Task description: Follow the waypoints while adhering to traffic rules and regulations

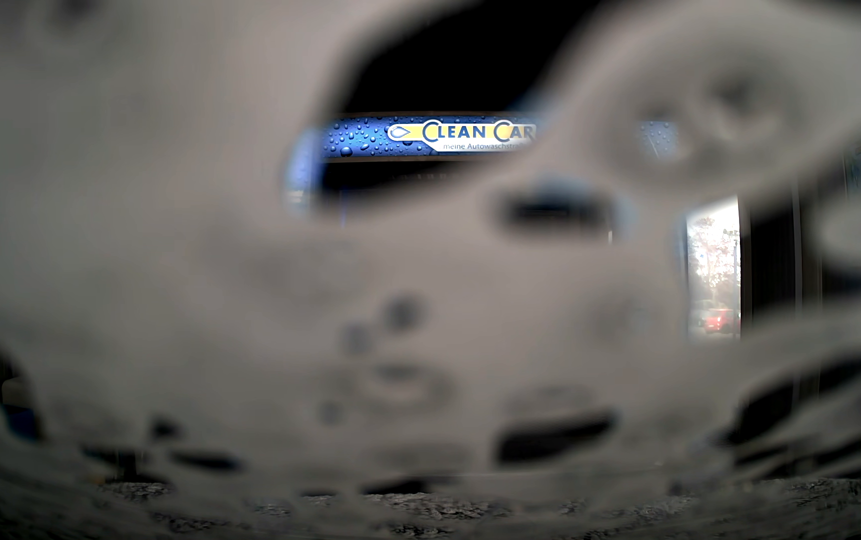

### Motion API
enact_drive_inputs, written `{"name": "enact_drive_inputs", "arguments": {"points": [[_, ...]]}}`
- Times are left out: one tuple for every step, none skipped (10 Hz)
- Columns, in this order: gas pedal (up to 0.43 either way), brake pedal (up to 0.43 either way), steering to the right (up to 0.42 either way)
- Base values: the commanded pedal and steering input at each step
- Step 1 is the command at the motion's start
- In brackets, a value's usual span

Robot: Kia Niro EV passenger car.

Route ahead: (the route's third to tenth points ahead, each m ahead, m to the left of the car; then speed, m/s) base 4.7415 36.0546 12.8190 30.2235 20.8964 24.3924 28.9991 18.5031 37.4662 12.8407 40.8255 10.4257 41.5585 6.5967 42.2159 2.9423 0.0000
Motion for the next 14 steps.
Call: {"name": "enact_drive_inputs", "arguments": {"points": [[0.000,0.000,-0.014],[0.000,0.000,-0.014],[0.000,0.000,-0.014],[0.000,0.000,-0.015],[0.000,0.000,-0.015],[0.000,0.000,-0.015],[0.000,0.000,-0.015],[0.000,0.000,-0.014],[0.000,0.000,-0.014],[0.000,0.000,-0.014],[0.000,0.000,-0.014],[0.000,0.000,-0.014],[0.000,0.000,-0.014],[0.000,0.000,-0.014]]}}
